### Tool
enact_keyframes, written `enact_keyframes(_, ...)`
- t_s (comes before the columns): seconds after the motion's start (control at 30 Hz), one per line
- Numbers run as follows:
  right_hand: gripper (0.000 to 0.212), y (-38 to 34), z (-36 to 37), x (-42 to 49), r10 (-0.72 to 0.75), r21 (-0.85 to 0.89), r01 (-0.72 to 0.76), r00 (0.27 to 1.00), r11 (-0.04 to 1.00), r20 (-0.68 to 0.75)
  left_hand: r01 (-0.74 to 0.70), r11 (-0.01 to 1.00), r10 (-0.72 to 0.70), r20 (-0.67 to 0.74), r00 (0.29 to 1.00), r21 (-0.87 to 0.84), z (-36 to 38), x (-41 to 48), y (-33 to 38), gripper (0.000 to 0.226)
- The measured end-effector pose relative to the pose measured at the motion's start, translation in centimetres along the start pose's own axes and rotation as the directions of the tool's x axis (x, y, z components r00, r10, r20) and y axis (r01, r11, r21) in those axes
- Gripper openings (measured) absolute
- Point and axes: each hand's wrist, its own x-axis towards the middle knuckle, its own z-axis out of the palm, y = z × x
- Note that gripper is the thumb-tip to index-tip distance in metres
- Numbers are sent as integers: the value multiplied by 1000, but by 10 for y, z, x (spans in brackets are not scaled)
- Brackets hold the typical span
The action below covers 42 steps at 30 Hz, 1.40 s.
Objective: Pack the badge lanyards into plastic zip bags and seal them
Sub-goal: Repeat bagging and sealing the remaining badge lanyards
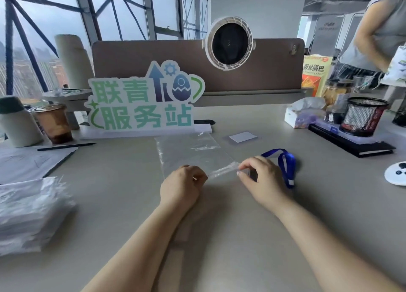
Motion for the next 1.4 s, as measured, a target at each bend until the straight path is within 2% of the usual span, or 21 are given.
enact_keyframes(0.03,8,-2,1,-1,33,40,-32,999,999,-34,20,999,-21,-24,999,-44,0,0,2,9)
enact_keyframes(0.1,12,-9,0,-1,190,245,-174,981,954,-39,19,991,-29,-75,997,-134,1,0,6,10)
enact_keyframes(0.17,12,-16,-1,1,308,428,-306,949,850,69,4,966,-32,-106,994,-258,1,-2,13,14)
enact_keyframes(0.23,11,-20,1,0,301,453,-339,941,825,155,-21,935,-15,-100,995,-353,2,-6,18,16)
enact_keyframes(0.33,21,-24,2,-1,262,477,-342,938,810,227,-45,920,26,-52,998,-389,5,-9,24,13)
enact_keyframes(0.4,23,-24,2,-1,262,491,-345,937,800,232,-48,917,39,-30,999,-395,6,-10,25,12)
enact_keyframes(0.57,13,-21,2,0,263,525,-349,936,776,234,-75,892,87,6,996,-446,6,-11,29,4)
enact_keyframes(0.67,11,-22,3,-2,216,561,-335,939,757,269,-101,881,121,15,993,-462,5,-13,31,12)
enact_keyframes(0.8,7,-25,1,-1,189,595,-313,946,740,263,-26,826,58,39,998,-562,2,-12,32,12)
enact_keyframes(0.9,9,-24,0,-2,174,566,-298,949,769,264,63,742,10,105,994,-667,-1,-12,34,11)
enact_keyframes(0.97,10,-23,1,-2,184,541,-308,944,782,272,79,723,0,113,994,-686,-2,-13,35,10)
enact_keyframes(1.17,15,-23,4,-4,217,463,-336,932,820,291,15,823,21,58,998,-567,4,-12,30,8)
enact_keyframes(1.27,17,-23,4,-3,235,298,-319,929,900,286,-11,886,6,-12,1000,-463,6,-11,28,12)
enact_keyframes(1.4,21,-29,7,-3,179,75,-202,954,976,240,-19,947,-4,-72,997,-320,4,-8,30,11)
